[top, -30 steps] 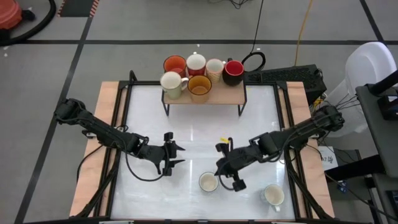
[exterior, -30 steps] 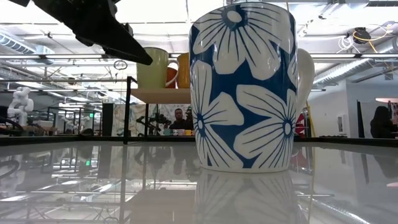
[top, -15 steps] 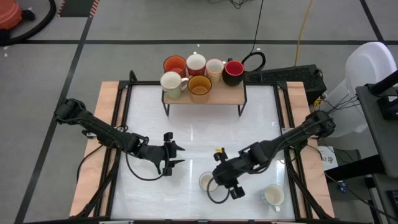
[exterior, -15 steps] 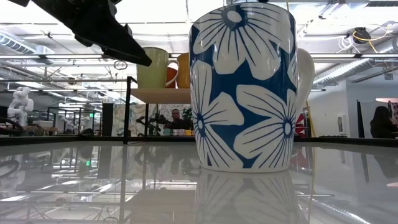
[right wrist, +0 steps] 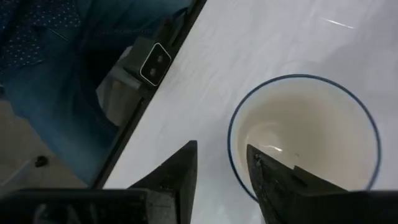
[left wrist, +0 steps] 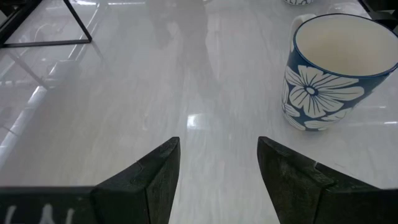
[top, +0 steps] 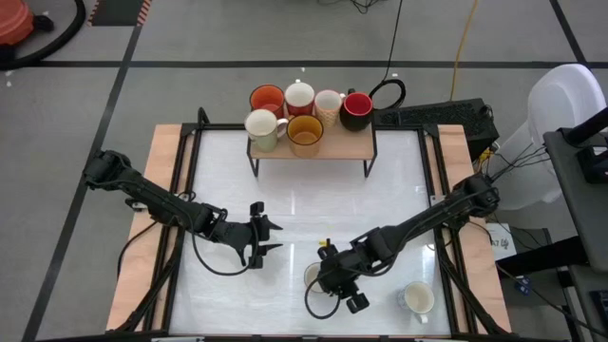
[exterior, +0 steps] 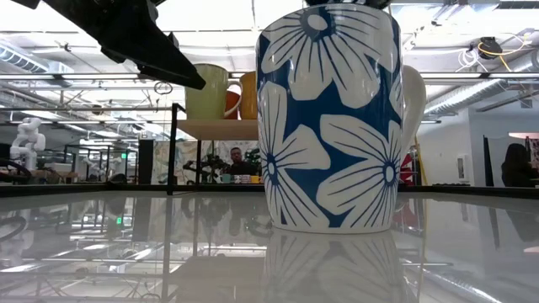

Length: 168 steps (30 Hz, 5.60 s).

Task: Place coffee mugs
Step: Put the blue patterned mug on the shelf

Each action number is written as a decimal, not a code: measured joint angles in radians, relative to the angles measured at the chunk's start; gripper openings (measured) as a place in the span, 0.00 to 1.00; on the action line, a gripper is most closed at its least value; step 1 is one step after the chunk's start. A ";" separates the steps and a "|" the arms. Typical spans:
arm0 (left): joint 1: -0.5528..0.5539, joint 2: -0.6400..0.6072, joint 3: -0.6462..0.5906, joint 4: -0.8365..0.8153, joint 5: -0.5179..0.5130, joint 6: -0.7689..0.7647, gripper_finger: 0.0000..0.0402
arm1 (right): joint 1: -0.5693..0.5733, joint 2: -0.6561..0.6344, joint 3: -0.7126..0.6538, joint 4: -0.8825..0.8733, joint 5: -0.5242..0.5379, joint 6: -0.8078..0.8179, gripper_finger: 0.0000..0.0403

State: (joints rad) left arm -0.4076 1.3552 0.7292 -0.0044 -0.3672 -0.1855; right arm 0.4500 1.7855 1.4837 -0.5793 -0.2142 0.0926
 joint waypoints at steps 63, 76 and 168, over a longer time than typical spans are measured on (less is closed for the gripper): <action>0.004 0.000 -0.001 0.065 -0.111 -0.003 0.54 | -0.122 -0.289 -0.122 -0.064 0.520 -0.104 0.02; 0.004 0.000 -0.001 0.067 -0.150 -0.003 0.54 | -0.233 -0.294 -0.122 -0.063 0.550 -0.216 0.02; 0.093 0.275 0.643 -0.325 0.451 0.861 0.41 | -0.217 -0.281 -0.279 0.167 -0.394 -0.734 0.03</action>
State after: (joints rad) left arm -0.3145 1.6306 1.3724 -0.3298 0.0841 0.6758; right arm 0.2329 1.5040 1.2049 -0.4125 -0.6079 -0.6411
